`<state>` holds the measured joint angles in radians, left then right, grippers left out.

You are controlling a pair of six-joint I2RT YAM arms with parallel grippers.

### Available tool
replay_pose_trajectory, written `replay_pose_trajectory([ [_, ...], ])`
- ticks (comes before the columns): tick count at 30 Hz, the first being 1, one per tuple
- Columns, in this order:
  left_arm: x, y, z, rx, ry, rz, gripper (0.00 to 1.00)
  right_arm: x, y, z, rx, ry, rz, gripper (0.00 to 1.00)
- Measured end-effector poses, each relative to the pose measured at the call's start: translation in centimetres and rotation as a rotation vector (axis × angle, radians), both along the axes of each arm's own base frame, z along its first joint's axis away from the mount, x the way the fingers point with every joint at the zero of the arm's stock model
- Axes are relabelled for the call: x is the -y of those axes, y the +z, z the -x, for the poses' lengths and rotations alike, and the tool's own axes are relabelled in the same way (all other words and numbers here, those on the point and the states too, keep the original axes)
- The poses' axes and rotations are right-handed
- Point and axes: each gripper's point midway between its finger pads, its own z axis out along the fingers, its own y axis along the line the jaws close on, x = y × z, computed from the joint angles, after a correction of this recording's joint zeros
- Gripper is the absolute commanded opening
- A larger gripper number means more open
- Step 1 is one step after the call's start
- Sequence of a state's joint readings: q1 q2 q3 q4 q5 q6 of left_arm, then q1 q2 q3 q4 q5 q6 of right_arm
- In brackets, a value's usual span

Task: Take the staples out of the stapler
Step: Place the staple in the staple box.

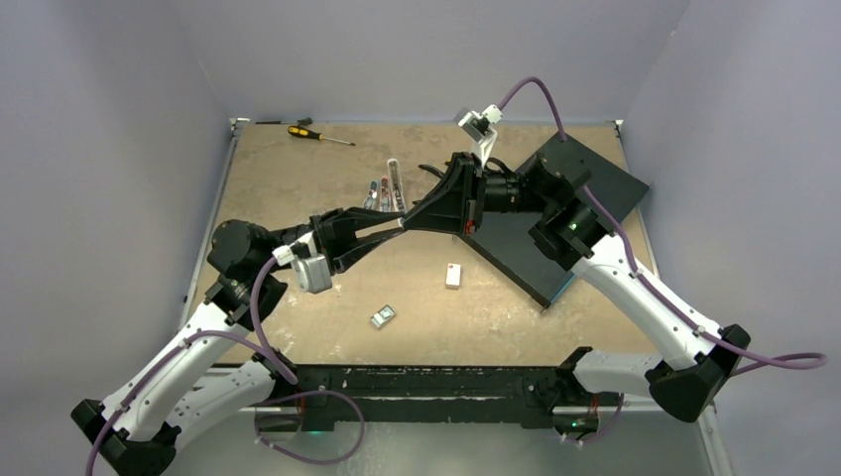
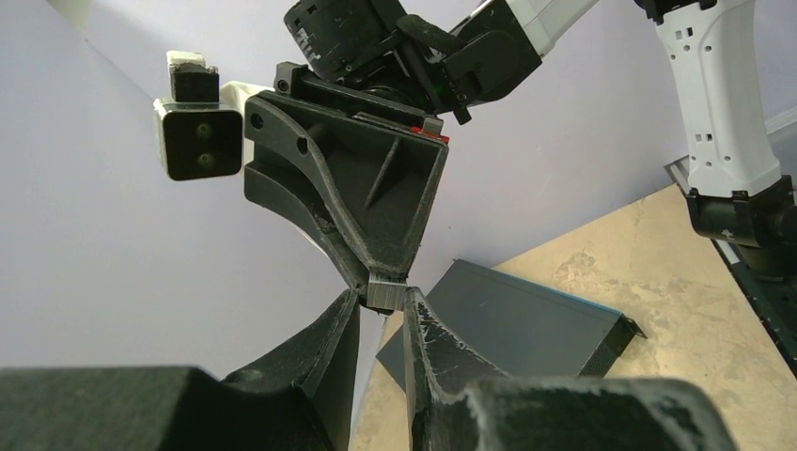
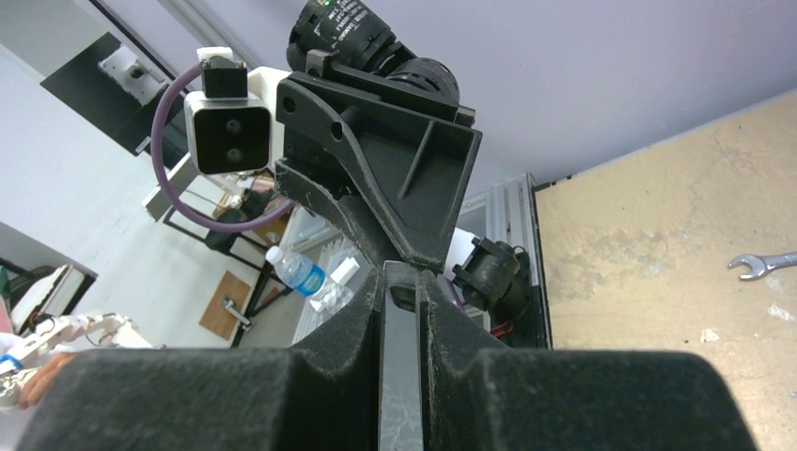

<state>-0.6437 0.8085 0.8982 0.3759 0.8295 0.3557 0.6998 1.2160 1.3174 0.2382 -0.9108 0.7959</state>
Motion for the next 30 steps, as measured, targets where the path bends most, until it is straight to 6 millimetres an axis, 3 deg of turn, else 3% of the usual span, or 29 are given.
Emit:
replay_pose_trajectory([
  [8,-0.01,0.05,0.01,0.002,0.001,-0.002,0.11,0.01,0.02,-0.04,-0.005,-0.002,0.000,0.18],
  [17,-0.02,-0.25,-0.29,-0.018,0.012,-0.014,0.11,0.09,0.08,0.09,-0.007,0.000,0.000,0.43],
  [30,-0.02,-0.87,-0.83,-0.040,0.036,-0.032,0.11,0.12,-0.36,-0.81,-0.016,-0.070,0.029,0.47],
])
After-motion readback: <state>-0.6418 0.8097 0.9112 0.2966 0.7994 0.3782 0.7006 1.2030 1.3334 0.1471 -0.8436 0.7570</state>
